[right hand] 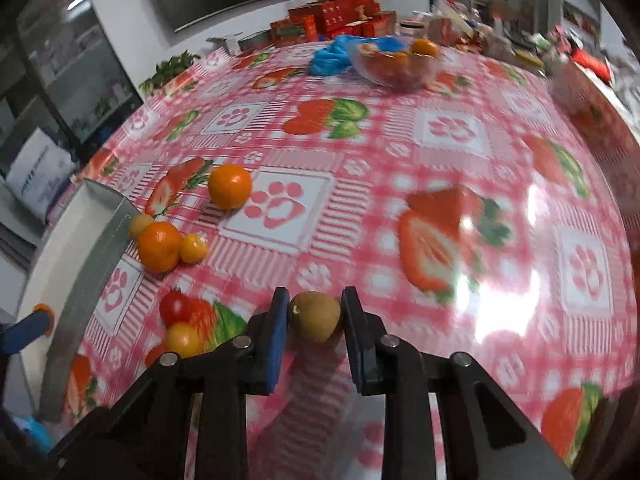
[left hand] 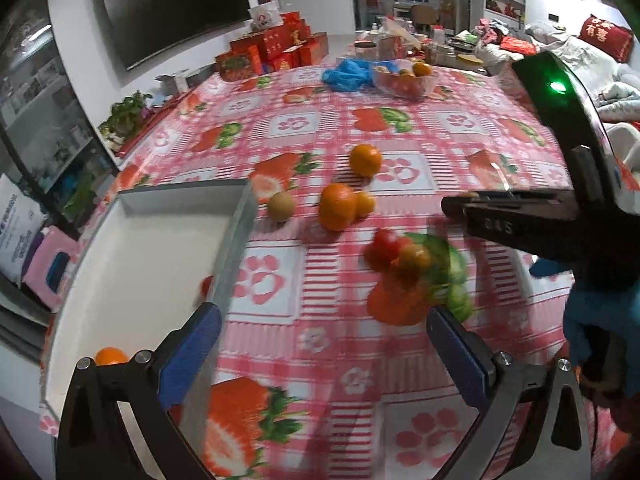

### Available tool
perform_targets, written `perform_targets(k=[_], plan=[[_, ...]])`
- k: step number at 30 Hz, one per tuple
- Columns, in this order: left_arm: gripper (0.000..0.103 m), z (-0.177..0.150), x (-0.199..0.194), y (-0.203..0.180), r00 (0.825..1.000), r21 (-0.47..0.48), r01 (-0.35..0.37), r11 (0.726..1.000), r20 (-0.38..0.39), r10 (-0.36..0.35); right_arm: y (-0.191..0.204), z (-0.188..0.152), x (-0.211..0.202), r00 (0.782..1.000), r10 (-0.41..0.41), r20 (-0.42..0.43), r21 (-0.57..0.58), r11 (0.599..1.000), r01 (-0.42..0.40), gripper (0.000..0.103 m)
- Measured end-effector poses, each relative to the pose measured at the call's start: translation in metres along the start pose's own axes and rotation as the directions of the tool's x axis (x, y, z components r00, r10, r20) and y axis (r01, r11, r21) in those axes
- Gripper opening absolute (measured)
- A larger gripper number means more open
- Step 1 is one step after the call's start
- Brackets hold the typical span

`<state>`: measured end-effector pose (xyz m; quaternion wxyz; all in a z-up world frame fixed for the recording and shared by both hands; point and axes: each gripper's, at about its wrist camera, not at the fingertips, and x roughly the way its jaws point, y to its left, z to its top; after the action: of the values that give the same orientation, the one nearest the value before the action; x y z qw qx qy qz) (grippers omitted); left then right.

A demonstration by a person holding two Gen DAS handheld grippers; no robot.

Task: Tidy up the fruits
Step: 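Grasp a brown kiwi with the right tool while the left tool grasps a yellow cherry tomato, then carry the held tomato and kiwi over the white tray with both tools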

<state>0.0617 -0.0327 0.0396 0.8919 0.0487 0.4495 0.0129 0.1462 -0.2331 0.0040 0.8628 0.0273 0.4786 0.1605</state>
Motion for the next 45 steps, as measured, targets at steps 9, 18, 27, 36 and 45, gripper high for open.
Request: perform_targets(k=[9,18,27,36,45], plan=[[0.103,0.021,0.029,-0.037,0.998,-0.065,0.035,0.997,-0.054,-0.039,-0.028,-0.029,-0.042,0.999,0.010,0.038,0.057,0.998,-0.013,0.029],[0.065,0.022,0.058,-0.041,0.989,-0.130,-0.031,0.991,-0.146,0.012,-0.032,-0.041,-0.049,0.999,0.023,0.046,0.071,0.997,-0.026,0.029],[0.024,0.019,0.053,-0.034,0.991,-0.155,0.048,0.987,-0.117,-0.066,-0.031,-0.052,-0.053,0.999,0.026,0.041,0.078,0.997,-0.029,0.029],[0.024,-0.015,0.027,-0.014,0.987,-0.138,0.106,0.985,-0.103,-0.121,-0.019,-0.066,-0.060,0.999,0.034,0.035,0.068,0.997,-0.037,0.029],[0.024,-0.033,0.005,-0.006,0.991,-0.121,0.109,0.987,-0.062,-0.117,0.001,-0.074,-0.073,0.999,0.025,0.034,0.034,0.999,-0.026,0.029]])
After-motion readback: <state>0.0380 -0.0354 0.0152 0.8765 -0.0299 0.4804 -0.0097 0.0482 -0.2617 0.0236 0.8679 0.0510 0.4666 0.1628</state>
